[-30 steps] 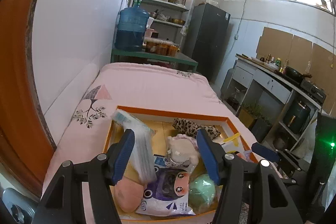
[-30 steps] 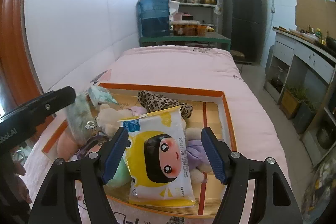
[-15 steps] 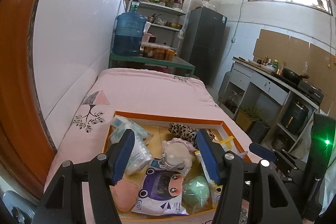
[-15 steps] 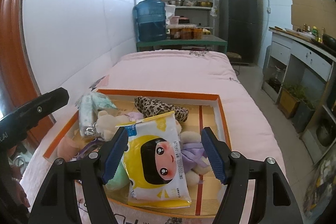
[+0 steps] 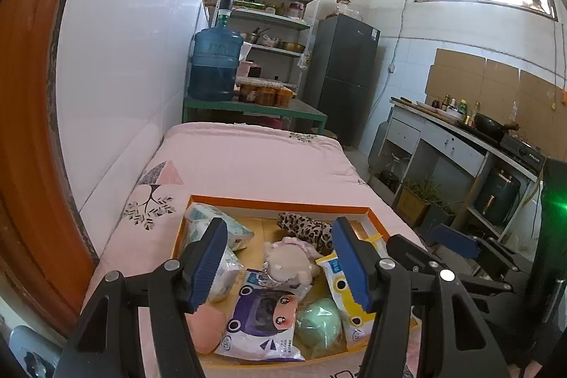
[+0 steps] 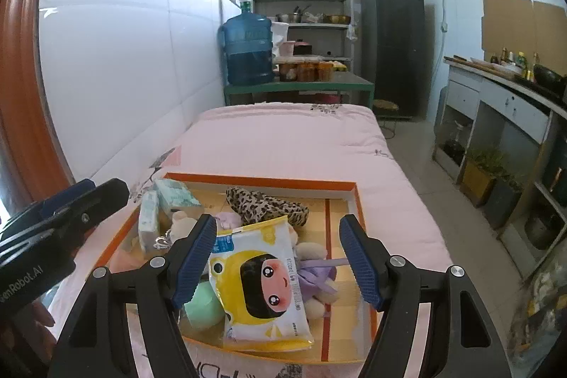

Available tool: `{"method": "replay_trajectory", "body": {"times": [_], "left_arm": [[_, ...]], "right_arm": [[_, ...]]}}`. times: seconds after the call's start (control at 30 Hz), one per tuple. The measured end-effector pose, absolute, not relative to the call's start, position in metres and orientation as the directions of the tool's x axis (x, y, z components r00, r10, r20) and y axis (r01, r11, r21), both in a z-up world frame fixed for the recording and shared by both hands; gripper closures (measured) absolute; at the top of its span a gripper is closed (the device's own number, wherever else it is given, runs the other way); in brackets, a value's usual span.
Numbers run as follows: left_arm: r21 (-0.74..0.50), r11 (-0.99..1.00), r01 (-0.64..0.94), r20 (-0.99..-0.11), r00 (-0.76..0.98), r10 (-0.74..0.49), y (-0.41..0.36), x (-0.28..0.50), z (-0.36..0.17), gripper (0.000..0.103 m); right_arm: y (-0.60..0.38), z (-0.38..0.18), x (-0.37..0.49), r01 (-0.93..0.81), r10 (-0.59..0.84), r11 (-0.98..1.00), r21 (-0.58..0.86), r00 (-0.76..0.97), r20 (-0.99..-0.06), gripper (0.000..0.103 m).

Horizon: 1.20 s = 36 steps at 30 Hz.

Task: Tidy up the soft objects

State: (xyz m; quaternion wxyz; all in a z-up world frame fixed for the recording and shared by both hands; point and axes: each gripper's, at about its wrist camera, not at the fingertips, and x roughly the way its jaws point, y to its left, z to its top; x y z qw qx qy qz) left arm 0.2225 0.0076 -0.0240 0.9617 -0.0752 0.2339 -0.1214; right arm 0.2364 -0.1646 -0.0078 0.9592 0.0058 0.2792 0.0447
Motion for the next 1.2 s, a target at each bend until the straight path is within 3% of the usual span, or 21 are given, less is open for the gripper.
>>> {"method": "replay_trajectory", "body": {"times": [0.87,1.2], "left_arm": [[-0.148,0.976,0.158,-0.438,0.875,-0.208,0.015,0.115,-0.007,0.042],[-0.074,0.995,0.067,-0.447,0.89,-0.093,0.008,0.062,-0.002,0.042]], "right_arm": [[-0.153,0.03,0.135,-0.045,0.039,0.999,0.001,0.85,-0.525,0.03],[-0.147,0.04,0.08,-0.03,0.011,0.999,-0.029,0.863,-0.504,0.03]]}}
